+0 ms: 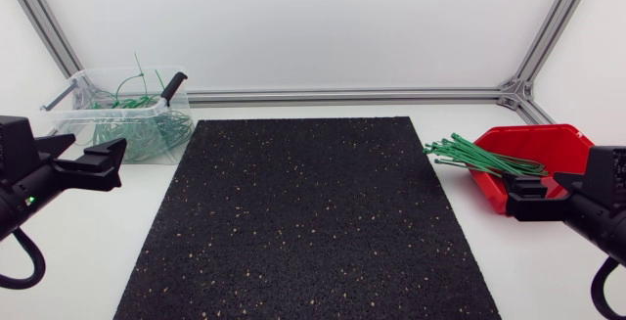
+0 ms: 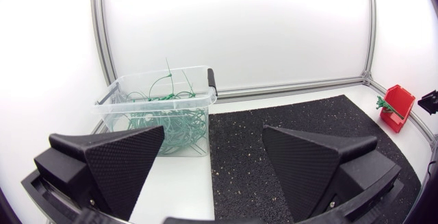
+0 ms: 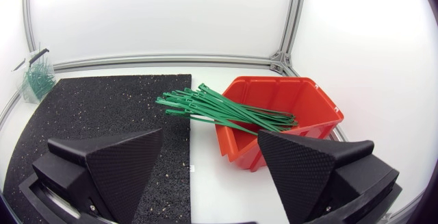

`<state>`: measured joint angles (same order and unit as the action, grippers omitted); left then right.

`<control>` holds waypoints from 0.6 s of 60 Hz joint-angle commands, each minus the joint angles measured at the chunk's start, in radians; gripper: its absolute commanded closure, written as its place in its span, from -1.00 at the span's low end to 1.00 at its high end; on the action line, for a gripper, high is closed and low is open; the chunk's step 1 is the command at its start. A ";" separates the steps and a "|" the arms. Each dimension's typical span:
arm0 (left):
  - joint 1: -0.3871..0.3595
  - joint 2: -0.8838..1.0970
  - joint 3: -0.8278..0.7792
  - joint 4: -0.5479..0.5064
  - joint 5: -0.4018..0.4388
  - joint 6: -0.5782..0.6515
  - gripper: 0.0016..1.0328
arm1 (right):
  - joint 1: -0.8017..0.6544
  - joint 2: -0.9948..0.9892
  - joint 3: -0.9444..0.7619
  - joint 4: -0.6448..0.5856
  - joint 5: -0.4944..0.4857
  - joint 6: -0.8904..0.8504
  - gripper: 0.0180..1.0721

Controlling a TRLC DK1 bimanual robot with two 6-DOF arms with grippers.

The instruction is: Take a green cable tie from the red box, thread the tail through the head to close it, then place it in the transparent bin on the left.

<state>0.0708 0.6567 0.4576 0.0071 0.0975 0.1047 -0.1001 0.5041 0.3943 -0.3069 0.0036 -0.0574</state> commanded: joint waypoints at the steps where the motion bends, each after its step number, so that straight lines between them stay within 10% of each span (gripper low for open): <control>1: 0.001 -0.052 -0.059 0.039 0.001 -0.022 -0.93 | 0.003 -0.055 -0.055 0.034 -0.002 -0.013 -0.90; 36: -0.024 -0.369 -0.283 0.047 -0.041 -0.074 -0.93 | 0.071 -0.371 -0.294 0.226 -0.003 0.036 -0.90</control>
<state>0.0555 0.3199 0.2111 0.0578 0.0662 0.0509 -0.0395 0.1650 0.1413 -0.1081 0.0013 -0.0456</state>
